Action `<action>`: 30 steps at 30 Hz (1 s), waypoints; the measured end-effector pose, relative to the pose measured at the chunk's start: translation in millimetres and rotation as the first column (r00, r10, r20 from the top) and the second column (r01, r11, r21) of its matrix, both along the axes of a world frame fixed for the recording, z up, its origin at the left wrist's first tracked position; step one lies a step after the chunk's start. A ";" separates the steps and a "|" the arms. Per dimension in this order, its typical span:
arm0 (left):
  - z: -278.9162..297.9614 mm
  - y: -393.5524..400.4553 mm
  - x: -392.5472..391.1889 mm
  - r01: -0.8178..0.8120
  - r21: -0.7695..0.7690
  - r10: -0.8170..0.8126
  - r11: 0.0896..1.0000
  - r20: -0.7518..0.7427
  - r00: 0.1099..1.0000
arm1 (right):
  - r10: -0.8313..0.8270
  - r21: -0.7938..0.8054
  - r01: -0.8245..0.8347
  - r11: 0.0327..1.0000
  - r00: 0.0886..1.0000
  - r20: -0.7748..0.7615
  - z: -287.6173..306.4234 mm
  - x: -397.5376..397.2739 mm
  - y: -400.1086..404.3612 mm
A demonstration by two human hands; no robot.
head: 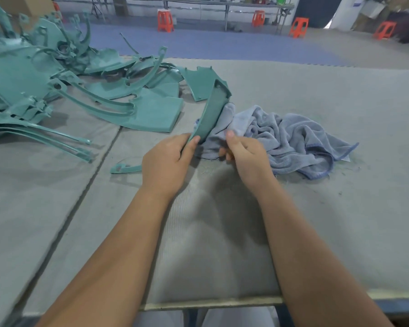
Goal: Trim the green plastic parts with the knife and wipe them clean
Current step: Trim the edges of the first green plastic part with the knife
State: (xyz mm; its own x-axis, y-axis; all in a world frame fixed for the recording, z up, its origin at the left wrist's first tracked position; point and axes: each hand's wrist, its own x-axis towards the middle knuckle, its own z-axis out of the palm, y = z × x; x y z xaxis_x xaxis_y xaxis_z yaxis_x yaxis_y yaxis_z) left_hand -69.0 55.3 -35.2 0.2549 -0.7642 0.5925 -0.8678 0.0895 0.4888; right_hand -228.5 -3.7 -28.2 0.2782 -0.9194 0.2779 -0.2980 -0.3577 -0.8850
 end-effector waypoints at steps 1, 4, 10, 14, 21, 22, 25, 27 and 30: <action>1.3 1.4 -0.8 -0.017 -0.027 0.017 0.999 0.009 1.000 | 0.001 -0.034 -0.004 0.999 0.995 -0.098 -0.7 -2.3 0.6; 6.3 5.9 1.5 -0.065 -0.099 0.065 0.993 0.002 0.998 | -0.016 -0.180 -0.025 0.983 0.975 -0.221 3.6 -3.4 1.2; 16.3 12.9 14.5 -0.206 -0.283 0.178 0.937 -0.119 0.977 | -0.368 -0.490 0.296 0.820 0.928 -0.055 4.7 -4.1 -6.1; 11.7 7.2 19.5 -0.234 -0.169 0.221 0.957 -0.091 0.971 | -0.275 -0.421 0.140 0.896 0.919 -0.281 0.2 1.0 -8.4; -1.3 -2.3 21.0 -0.237 0.062 0.233 0.970 0.063 0.971 | -0.207 -0.274 0.246 0.930 0.964 0.165 10.4 -0.7 -4.2; -1.2 -2.0 20.9 -0.232 0.064 0.228 0.971 0.061 0.972 | -0.218 -0.237 0.318 0.918 0.903 0.370 15.5 -4.0 -2.9; -2.2 -2.8 20.0 -0.209 0.093 0.204 0.974 0.062 0.977 | -0.212 -0.097 0.289 0.952 0.855 0.473 23.9 -25.1 -12.6; -3.6 -3.8 18.9 -0.190 0.109 0.184 0.976 0.062 0.981 | -0.009 0.058 -0.004 0.998 0.974 0.227 26.0 -39.2 -13.1; -4.4 -2.5 16.5 -0.167 0.117 0.163 0.979 0.046 0.986 | 0.133 0.037 -0.128 0.991 0.965 -0.227 19.7 -47.9 -13.2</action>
